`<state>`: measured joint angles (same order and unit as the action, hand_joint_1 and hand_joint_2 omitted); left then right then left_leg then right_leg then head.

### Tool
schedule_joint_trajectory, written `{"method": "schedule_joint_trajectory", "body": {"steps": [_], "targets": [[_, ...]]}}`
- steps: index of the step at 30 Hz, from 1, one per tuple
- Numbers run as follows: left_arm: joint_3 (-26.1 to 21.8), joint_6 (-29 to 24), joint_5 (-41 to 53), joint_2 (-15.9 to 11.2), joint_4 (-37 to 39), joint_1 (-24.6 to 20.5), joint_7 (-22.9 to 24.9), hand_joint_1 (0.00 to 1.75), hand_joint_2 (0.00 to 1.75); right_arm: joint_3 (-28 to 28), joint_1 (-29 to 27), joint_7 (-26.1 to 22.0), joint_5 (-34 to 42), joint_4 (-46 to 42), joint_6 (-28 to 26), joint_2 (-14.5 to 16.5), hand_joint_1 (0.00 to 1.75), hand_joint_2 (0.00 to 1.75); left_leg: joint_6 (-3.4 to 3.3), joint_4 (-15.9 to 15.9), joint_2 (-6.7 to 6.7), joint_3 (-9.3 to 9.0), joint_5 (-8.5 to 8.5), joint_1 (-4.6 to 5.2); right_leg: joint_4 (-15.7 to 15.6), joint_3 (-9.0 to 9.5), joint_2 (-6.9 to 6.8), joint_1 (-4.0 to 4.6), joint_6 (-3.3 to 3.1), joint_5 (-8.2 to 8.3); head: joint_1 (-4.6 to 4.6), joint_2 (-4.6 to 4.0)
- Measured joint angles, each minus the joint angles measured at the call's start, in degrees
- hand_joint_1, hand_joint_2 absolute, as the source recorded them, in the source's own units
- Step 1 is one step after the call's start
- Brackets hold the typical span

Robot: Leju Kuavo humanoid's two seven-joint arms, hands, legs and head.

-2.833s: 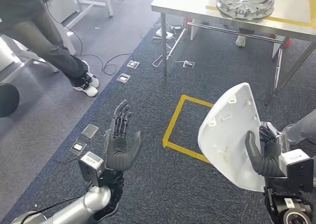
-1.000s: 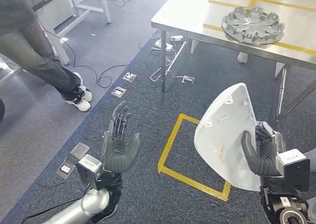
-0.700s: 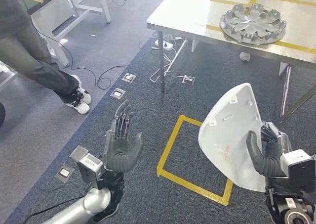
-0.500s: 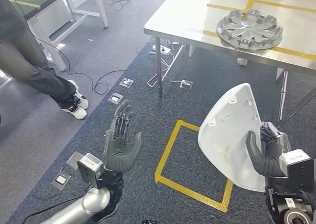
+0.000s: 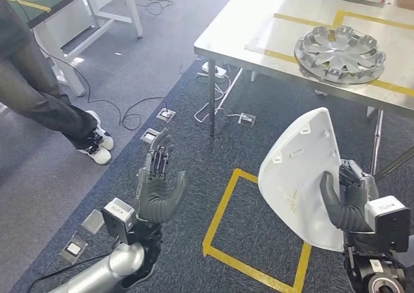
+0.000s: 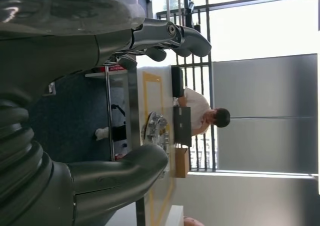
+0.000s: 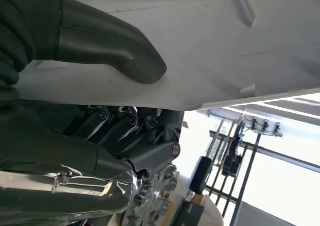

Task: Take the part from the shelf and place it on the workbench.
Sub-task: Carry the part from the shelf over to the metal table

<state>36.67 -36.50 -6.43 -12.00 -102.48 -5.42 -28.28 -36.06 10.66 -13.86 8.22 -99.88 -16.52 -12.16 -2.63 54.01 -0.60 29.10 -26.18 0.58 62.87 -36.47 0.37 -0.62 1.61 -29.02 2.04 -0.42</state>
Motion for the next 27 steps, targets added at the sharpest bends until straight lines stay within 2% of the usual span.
{"method": "schedule_joint_trajectory", "body": {"steps": [1, 2, 3, 5, 7, 8, 10, 12, 13, 14, 15, 17, 18, 19, 22, 23, 24, 25, 27], "targets": [[0.01, 0.00, 0.00, 0.01, 0.02, -0.02, 0.00, 0.00, 1.75, 0.02, -0.03, -0.01, 0.00, 0.01, 0.00, 0.00, 1.75, 1.75, 0.13, 0.08, -0.01, -0.85, -0.67, 0.09, -3.49, 0.66, 0.01, 0.15, -0.33, 3.19, -0.01, 0.00], [0.01, 0.00, -0.01, 0.01, 0.03, 0.00, 0.02, 0.00, 1.75, 0.03, -0.03, 0.01, 0.01, 0.02, -0.01, 0.00, 1.75, 1.75, 0.29, 0.09, -0.05, -1.37, -1.19, 0.15, -6.06, 1.14, -0.04, 0.33, -0.67, 5.49, -0.01, 0.00], [0.01, 0.00, -0.02, 0.01, 0.04, -0.02, 0.02, 0.00, 1.75, 0.04, -0.04, 0.04, 0.01, 0.03, -0.01, 0.00, 1.75, 1.75, 0.51, 0.12, -0.09, -1.57, -1.58, 0.16, -7.31, 1.52, -0.03, 0.51, -1.00, 6.80, 0.00, 0.00], [0.00, 0.00, -0.03, 0.02, 0.04, -0.07, 0.03, 0.00, 1.75, 0.08, 0.03, 0.09, 0.01, 0.01, -0.01, 0.01, 1.75, 1.75, 1.01, 0.21, -0.16, -1.72, -1.90, 0.10, -7.55, 2.02, -0.03, 0.77, -1.58, 6.50, 0.03, 0.00], [-0.01, 0.00, -0.01, 0.01, 0.02, -0.22, 0.00, 0.00, 1.75, 0.15, 0.13, 0.05, -0.01, -0.07, 0.01, 0.03, 1.75, 1.75, 1.54, 1.50, -0.07, -1.36, -1.84, 0.02, -8.14, 3.04, 0.09, 0.67, -2.15, 6.54, 0.04, 0.00], [-0.01, 0.00, 0.01, 0.01, 0.02, -0.33, -0.02, 0.00, 1.75, 0.19, 0.19, 0.03, -0.01, -0.09, 0.00, 0.04, 1.75, 1.75, 1.85, 3.46, 0.00, -0.28, -1.71, -0.02, -8.51, 3.70, 0.11, 0.56, -2.42, 6.38, 0.10, 0.00], [-0.01, -0.01, 0.01, 0.01, 0.02, -0.47, -0.04, 0.00, 1.75, 0.22, 0.25, -0.02, -0.02, -0.11, 0.01, 0.07, 1.75, 1.75, 2.52, 10.29, 0.12, 4.18, -2.58, -0.32, -9.01, 4.83, 0.11, 0.37, -2.78, 5.82, 0.27, 0.00], [-0.01, -0.05, -0.02, 0.01, 0.02, -0.49, -0.03, 0.00, 1.75, 0.20, 0.26, -0.02, -0.02, -0.10, 0.07, 0.07, 1.75, 1.75, 3.07, 16.47, 0.16, 9.49, -5.30, -0.73, -9.07, 5.77, 0.14, 0.31, -2.88, 4.88, 0.43, 0.00], [-0.01, -0.07, -0.02, 0.01, 0.03, -0.49, -0.02, 0.00, 1.75, 0.17, 0.24, -0.02, -0.02, -0.08, 0.11, 0.07, 1.75, 1.75, 3.28, 17.43, 0.17, 11.21, -6.12, -0.90, -9.07, 6.41, 0.18, 0.26, -2.81, 4.30, 0.48, 0.00], [-0.01, -0.11, -0.04, 0.01, 0.03, -0.49, -0.02, 0.00, 1.75, 0.16, 0.25, -0.02, -0.02, -0.04, 0.15, 0.07, 1.75, 1.75, 3.42, 16.50, 0.19, 11.98, -5.79, -1.04, -9.07, 7.21, 0.21, 0.18, -2.70, 3.65, 0.51, 0.00], [-0.01, -0.14, -0.09, 0.01, 0.04, -0.50, -0.02, 0.00, 1.75, 0.15, 0.29, -0.02, -0.02, -0.02, 0.17, 0.07, 1.75, 1.75, 3.48, 13.78, 0.22, 11.76, -4.06, -1.14, -9.07, 8.11, 0.24, 0.07, -2.53, 2.96, 0.55, 0.00], [-0.01, -0.21, -0.17, 0.01, 0.05, -0.50, -0.03, 0.00, 1.75, 0.16, 0.47, -0.01, -0.02, 0.03, 0.12, 0.07, 1.75, 1.75, 3.36, 5.94, 0.41, 9.87, 2.18, -1.21, -8.99, 9.82, 0.30, -0.04, -2.04, 1.54, 0.60, 0.00], [0.00, -0.24, -0.24, 0.01, 0.07, -0.52, -0.03, 0.00, 1.75, 0.16, 0.61, -0.02, -0.02, 0.06, 0.09, 0.07, 1.75, 1.75, 3.11, 3.14, 0.57, 9.05, 4.34, -1.13, -9.00, 10.33, 0.39, -0.01, -1.71, 0.90, 0.61, 0.00], [0.01, -0.26, -0.28, 0.01, 0.07, -0.55, -0.04, 0.00, 1.75, 0.16, 0.75, 0.01, -0.02, 0.09, 0.07, 0.07, 1.75, 1.75, 2.77, 1.54, 0.66, 8.59, 5.76, -0.97, -9.15, 10.50, 0.41, 0.04, -1.33, 0.33, 0.60, 0.00], [0.04, -0.32, -0.33, 0.04, 0.05, -0.67, -0.08, 0.00, 1.75, 0.21, 1.09, 0.04, -0.04, 0.17, -0.01, 0.07, 1.75, 1.75, 1.45, 0.85, 0.56, 7.63, 5.65, -0.84, -8.66, 11.06, 0.29, 0.03, -0.29, -0.16, 0.58, 0.00], [0.05, -0.35, -0.32, 0.05, 0.05, -0.71, -0.09, 0.00, 1.75, 0.23, 1.18, 0.01, -0.06, 0.18, -0.03, 0.07, 1.75, 1.75, 1.06, 0.66, 0.54, 6.97, 5.40, -0.93, -7.10, 10.76, 0.22, -0.02, -0.09, -0.13, 0.55, 0.00], [0.05, -0.38, -0.32, 0.08, 0.04, -0.75, -0.09, 0.00, 1.75, 0.23, 1.26, -0.02, -0.07, 0.19, -0.04, 0.08, 1.75, 1.75, 0.71, 0.54, 0.54, 6.25, 5.09, -0.95, -4.41, 9.37, 0.16, -0.08, 0.09, -0.34, 0.51, 0.00], [0.05, -0.42, -0.31, 0.14, 0.04, -0.76, -0.09, 0.00, 1.75, 0.21, 1.30, -0.03, -0.08, 0.20, -0.04, 0.08, 1.75, 1.75, 0.46, 0.42, 0.53, 5.61, 4.72, -0.96, -0.59, 7.13, 0.10, -0.12, 0.24, -1.03, 0.43, 0.00], [0.05, -0.42, -0.32, 0.22, 0.04, -0.76, -0.09, 0.00, 1.75, 0.20, 1.29, -0.03, -0.08, 0.31, -0.05, 0.09, 1.75, 1.75, 0.19, 0.37, 0.43, 4.49, 3.69, -0.84, 7.12, 1.81, 0.07, -0.09, 0.45, -4.15, 0.36, 0.00]]}}
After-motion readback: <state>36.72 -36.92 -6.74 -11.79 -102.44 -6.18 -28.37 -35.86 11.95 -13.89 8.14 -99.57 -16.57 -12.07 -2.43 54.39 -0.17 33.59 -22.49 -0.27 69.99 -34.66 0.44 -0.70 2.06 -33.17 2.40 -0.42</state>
